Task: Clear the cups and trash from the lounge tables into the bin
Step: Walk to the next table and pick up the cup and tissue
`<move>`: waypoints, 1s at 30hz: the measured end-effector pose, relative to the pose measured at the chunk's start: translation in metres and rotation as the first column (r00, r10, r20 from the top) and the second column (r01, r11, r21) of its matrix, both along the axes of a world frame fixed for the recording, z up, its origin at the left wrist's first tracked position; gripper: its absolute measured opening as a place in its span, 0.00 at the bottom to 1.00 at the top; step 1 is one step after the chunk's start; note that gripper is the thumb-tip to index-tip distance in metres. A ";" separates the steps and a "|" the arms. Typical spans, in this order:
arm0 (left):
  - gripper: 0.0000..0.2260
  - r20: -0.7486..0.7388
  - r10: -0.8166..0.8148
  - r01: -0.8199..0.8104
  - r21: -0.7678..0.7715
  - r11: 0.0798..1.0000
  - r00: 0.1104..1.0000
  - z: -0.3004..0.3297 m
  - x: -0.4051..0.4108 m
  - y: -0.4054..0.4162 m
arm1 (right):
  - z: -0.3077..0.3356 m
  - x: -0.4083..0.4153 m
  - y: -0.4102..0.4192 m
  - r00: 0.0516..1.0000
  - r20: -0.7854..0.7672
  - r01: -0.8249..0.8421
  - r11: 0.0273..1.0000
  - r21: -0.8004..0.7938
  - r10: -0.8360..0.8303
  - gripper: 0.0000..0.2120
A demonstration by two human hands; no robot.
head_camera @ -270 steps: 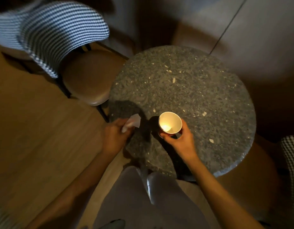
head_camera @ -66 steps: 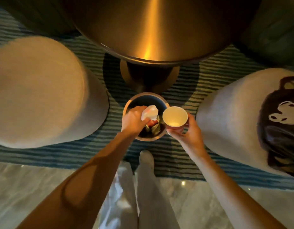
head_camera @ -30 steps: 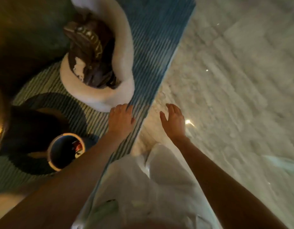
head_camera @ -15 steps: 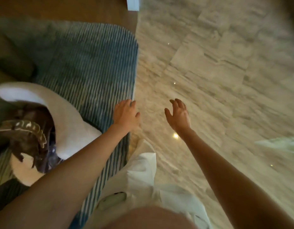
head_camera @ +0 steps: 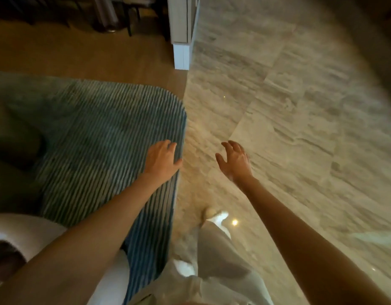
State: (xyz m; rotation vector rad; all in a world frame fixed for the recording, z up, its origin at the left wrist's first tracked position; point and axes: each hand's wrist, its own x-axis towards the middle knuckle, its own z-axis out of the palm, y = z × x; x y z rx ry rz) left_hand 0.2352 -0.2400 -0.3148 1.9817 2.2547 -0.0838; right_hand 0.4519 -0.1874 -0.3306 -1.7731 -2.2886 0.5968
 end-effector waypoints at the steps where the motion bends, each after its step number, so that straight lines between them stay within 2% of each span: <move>1: 0.27 -0.010 0.012 -0.012 0.003 1.000 1.000 -0.001 -0.011 0.023 | 0.000 -0.008 0.026 1.000 0.010 -0.024 1.000 0.005 0.024 0.25; 9: 0.27 -0.004 0.167 -0.166 0.050 0.985 0.986 0.013 -0.093 0.197 | 0.013 -0.099 0.225 0.973 0.028 -0.228 0.973 0.020 0.228 0.26; 13: 0.27 0.020 0.256 -0.256 0.023 0.966 0.966 0.023 -0.140 0.251 | 0.022 -0.162 0.300 0.934 0.053 -0.356 0.933 0.054 0.354 0.25; 17: 0.26 0.041 0.339 -0.340 0.041 0.939 0.940 0.017 -0.199 0.290 | 0.013 -0.234 0.363 0.883 0.051 -0.468 0.883 0.022 0.467 0.26; 24: 0.24 0.047 0.465 -0.467 0.132 0.874 0.884 0.023 -0.341 0.376 | 0.013 -0.395 0.470 0.831 0.018 -0.556 0.830 0.036 0.556 0.26; 30: 0.24 -0.004 0.509 -0.505 0.114 0.856 0.861 0.035 -0.460 0.450 | 0.034 -0.524 0.552 0.809 -0.005 -0.586 0.807 0.072 0.588 0.24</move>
